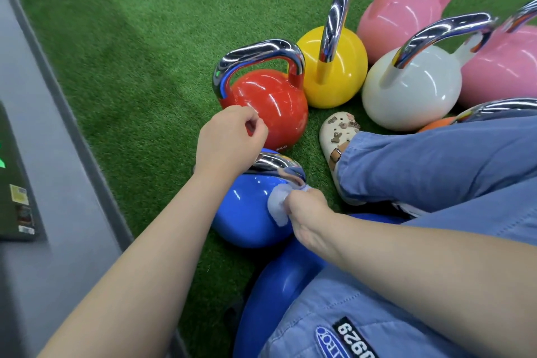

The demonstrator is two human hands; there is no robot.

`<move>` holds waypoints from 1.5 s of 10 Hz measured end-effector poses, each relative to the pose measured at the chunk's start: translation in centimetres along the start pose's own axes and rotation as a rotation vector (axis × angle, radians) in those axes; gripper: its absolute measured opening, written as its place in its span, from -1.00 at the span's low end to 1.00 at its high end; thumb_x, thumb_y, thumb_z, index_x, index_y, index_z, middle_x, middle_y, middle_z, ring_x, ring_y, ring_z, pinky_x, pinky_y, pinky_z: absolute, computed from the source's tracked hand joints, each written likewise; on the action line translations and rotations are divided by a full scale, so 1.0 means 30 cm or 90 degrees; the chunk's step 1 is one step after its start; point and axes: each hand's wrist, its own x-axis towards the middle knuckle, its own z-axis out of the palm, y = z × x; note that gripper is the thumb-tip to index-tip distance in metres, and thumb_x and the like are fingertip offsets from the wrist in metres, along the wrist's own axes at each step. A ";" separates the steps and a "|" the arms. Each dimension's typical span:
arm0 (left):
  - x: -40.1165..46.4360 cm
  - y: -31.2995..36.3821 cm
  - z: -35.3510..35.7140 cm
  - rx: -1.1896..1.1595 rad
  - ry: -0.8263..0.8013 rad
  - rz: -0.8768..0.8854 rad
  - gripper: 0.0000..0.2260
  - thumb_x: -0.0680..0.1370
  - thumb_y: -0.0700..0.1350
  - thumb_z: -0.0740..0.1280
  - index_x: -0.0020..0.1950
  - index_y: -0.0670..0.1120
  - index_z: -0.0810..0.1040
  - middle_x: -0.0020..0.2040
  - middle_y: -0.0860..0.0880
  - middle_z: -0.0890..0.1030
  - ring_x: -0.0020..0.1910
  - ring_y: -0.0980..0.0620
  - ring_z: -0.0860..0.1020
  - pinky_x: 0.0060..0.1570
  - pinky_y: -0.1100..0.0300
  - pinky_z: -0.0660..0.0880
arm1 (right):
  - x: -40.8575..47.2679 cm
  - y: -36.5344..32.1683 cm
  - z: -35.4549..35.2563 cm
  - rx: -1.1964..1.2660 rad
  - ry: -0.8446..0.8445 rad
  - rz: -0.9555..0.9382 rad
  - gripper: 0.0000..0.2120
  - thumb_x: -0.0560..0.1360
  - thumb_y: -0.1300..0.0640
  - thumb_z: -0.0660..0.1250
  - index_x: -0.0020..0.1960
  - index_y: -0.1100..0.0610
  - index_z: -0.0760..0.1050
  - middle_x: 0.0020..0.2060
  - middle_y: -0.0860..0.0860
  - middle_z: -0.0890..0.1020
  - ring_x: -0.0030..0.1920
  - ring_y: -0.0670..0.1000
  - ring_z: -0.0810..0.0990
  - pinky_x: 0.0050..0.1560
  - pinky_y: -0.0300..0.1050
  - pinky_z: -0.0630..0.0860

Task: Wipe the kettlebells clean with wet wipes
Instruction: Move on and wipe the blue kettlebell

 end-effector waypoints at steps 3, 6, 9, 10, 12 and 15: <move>0.003 0.002 0.002 0.009 0.004 0.012 -0.84 0.49 -0.07 0.24 -0.21 -0.09 0.56 -0.27 0.02 0.52 -0.24 -0.03 0.47 -0.27 0.17 0.34 | 0.020 0.025 -0.006 -0.182 0.099 -0.065 -0.73 0.52 0.09 0.29 0.19 0.15 0.51 0.15 0.13 0.55 0.01 0.09 0.52 0.07 -0.15 0.42; 0.000 0.001 0.005 0.005 0.013 0.018 -0.85 0.49 -0.08 0.25 -0.22 -0.08 0.56 -0.30 0.05 0.49 -0.26 0.00 0.47 -0.26 0.20 0.32 | 0.035 0.021 0.070 -0.224 0.156 -0.037 -0.49 0.56 -0.07 0.19 0.37 0.24 0.30 0.30 0.18 0.44 0.30 0.16 0.41 0.24 -0.08 0.31; -0.001 -0.002 0.010 -0.001 0.026 0.027 -0.85 0.48 -0.09 0.25 -0.25 -0.08 0.55 -0.33 0.06 0.46 -0.29 0.01 0.45 -0.29 0.20 0.30 | 0.025 -0.003 0.059 -0.260 0.237 -0.036 -0.54 0.50 -0.15 0.26 0.12 0.24 0.51 0.09 0.15 0.60 0.13 0.16 0.56 0.01 -0.12 0.41; -0.001 0.000 0.007 0.005 0.026 0.024 -0.85 0.48 -0.08 0.25 -0.24 -0.07 0.55 -0.32 0.06 0.46 -0.29 0.02 0.44 -0.28 0.21 0.29 | 0.030 -0.006 0.058 -0.268 0.247 -0.057 -0.54 0.50 -0.16 0.25 0.10 0.25 0.52 0.07 0.15 0.61 0.13 0.18 0.55 -0.06 -0.14 0.37; -0.001 0.004 0.002 0.003 0.027 0.024 -0.85 0.49 -0.08 0.25 -0.24 -0.07 0.54 -0.31 0.07 0.47 -0.26 0.01 0.46 -0.26 0.19 0.32 | 0.037 0.004 0.036 -0.354 0.232 -0.130 -0.56 0.50 -0.12 0.22 0.14 0.22 0.53 0.05 0.14 0.62 0.11 0.18 0.56 -0.02 -0.11 0.43; 0.001 0.002 0.004 0.003 0.027 0.028 -0.85 0.48 -0.07 0.26 -0.24 -0.08 0.55 -0.30 0.06 0.48 -0.26 0.00 0.47 -0.27 0.18 0.33 | 0.044 -0.026 -0.075 -0.404 0.009 -0.307 -0.68 0.41 0.08 0.46 0.13 0.15 0.56 -0.02 -0.01 0.60 0.08 -0.03 0.55 -0.19 -0.36 0.24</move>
